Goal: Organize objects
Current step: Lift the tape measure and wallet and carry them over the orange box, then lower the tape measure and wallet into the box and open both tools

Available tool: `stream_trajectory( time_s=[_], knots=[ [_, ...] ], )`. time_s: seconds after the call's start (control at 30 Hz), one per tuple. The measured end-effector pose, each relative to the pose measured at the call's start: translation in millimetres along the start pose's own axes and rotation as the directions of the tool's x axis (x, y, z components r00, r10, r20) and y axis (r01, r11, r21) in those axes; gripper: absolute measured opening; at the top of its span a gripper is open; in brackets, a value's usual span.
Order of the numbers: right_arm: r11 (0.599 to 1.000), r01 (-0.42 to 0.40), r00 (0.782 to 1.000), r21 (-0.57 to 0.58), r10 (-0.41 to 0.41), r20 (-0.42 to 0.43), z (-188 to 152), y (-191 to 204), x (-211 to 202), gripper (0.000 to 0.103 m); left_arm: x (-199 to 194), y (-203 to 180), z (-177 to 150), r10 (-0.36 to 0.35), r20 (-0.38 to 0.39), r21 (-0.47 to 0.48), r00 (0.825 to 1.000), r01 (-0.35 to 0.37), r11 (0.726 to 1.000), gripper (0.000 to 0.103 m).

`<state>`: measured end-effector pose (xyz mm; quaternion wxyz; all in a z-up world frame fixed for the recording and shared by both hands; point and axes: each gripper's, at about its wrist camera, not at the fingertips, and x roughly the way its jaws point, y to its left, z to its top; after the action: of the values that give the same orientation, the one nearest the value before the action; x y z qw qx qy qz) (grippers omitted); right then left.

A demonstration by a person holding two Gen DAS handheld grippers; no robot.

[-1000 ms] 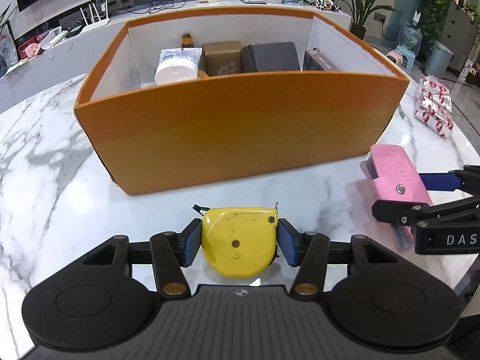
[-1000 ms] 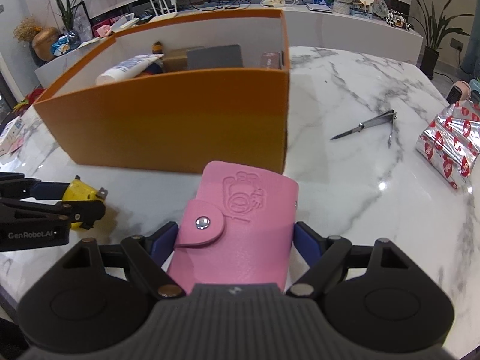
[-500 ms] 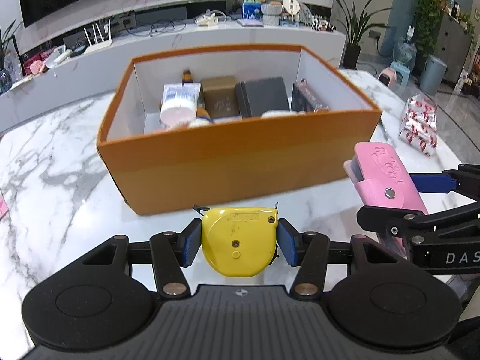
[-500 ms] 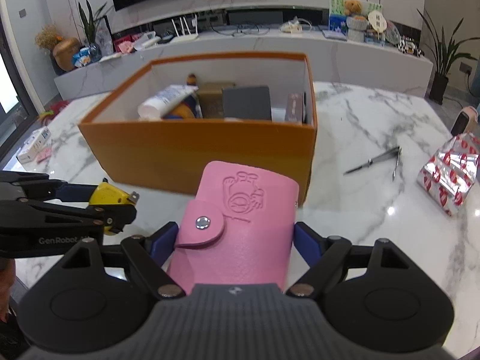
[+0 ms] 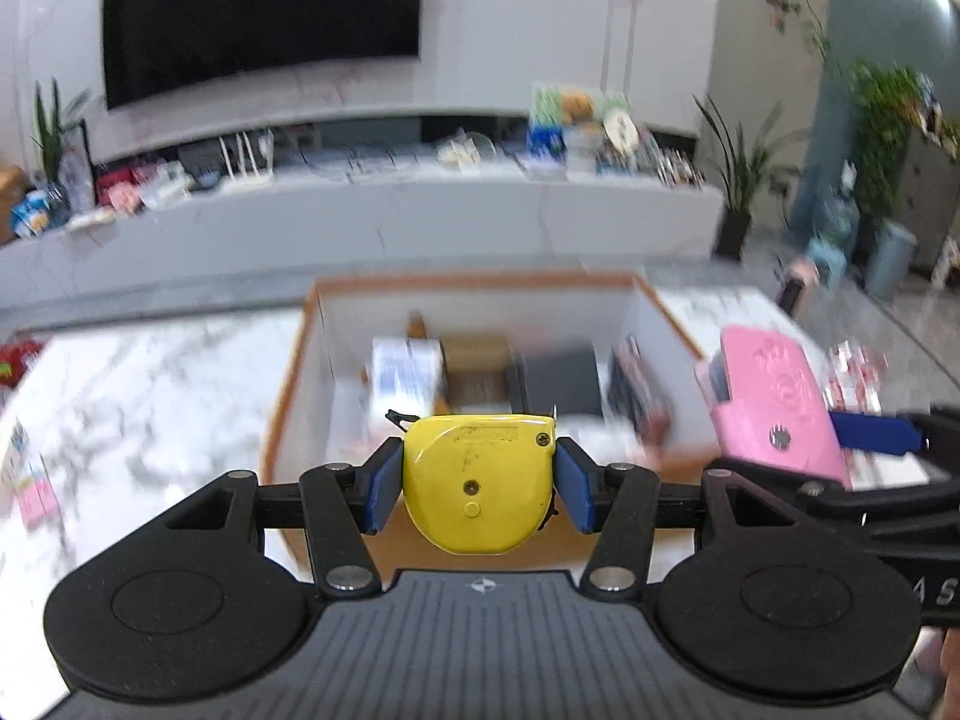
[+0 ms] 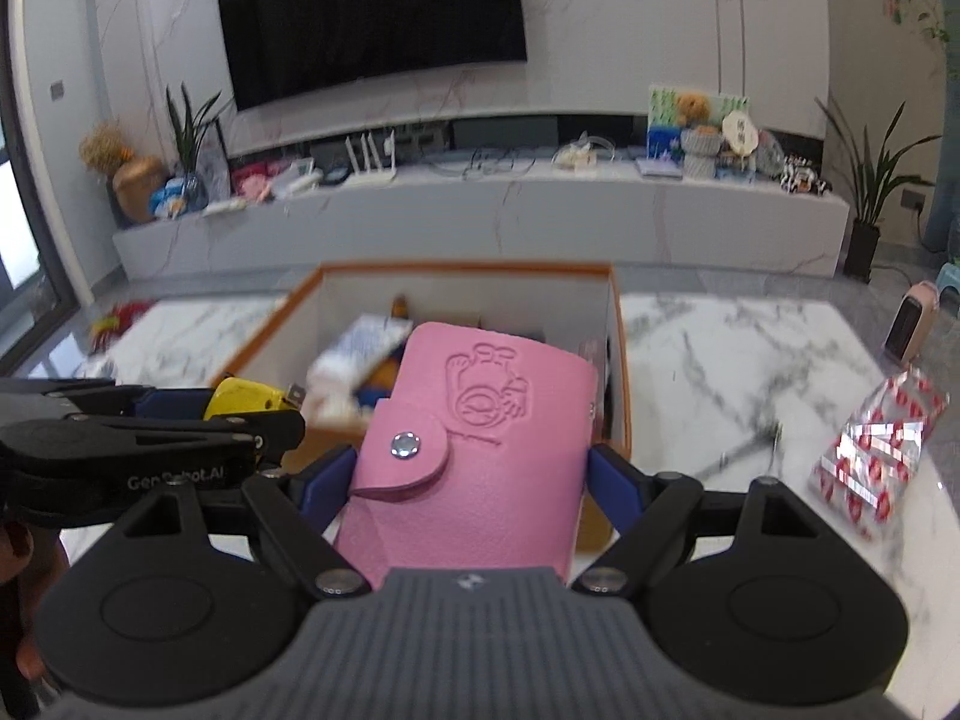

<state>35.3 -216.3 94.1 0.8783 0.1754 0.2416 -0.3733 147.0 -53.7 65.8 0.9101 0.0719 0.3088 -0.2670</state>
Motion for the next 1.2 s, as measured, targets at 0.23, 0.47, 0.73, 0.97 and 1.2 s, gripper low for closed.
stream_trajectory(
  time_s=[0.23,0.47,0.73,0.97,1.2],
  knots=[
    [0.995,0.032,0.999,0.090,-0.032,0.002,37,-10,58,0.084,58,9,30,0.034,0.084,-0.078,0.996,-0.027,0.997,0.062],
    [0.989,0.037,0.997,0.146,-0.027,-0.072,38,-27,118,0.084,115,16,24,0.057,0.002,-0.105,0.998,-0.057,0.993,0.062],
    [0.986,0.034,0.992,0.162,-0.014,-0.126,32,-35,156,0.084,140,18,10,0.090,-0.034,-0.098,0.995,-0.092,0.991,0.062],
    [0.992,0.101,0.989,0.072,-0.092,-0.116,30,-23,170,0.084,142,16,7,0.144,-0.044,-0.030,0.989,-0.145,0.989,0.062],
    [0.992,0.125,0.984,-0.001,-0.124,-0.126,25,-7,182,0.084,147,27,4,0.161,-0.096,-0.031,0.982,-0.165,0.986,0.062]
  ],
)
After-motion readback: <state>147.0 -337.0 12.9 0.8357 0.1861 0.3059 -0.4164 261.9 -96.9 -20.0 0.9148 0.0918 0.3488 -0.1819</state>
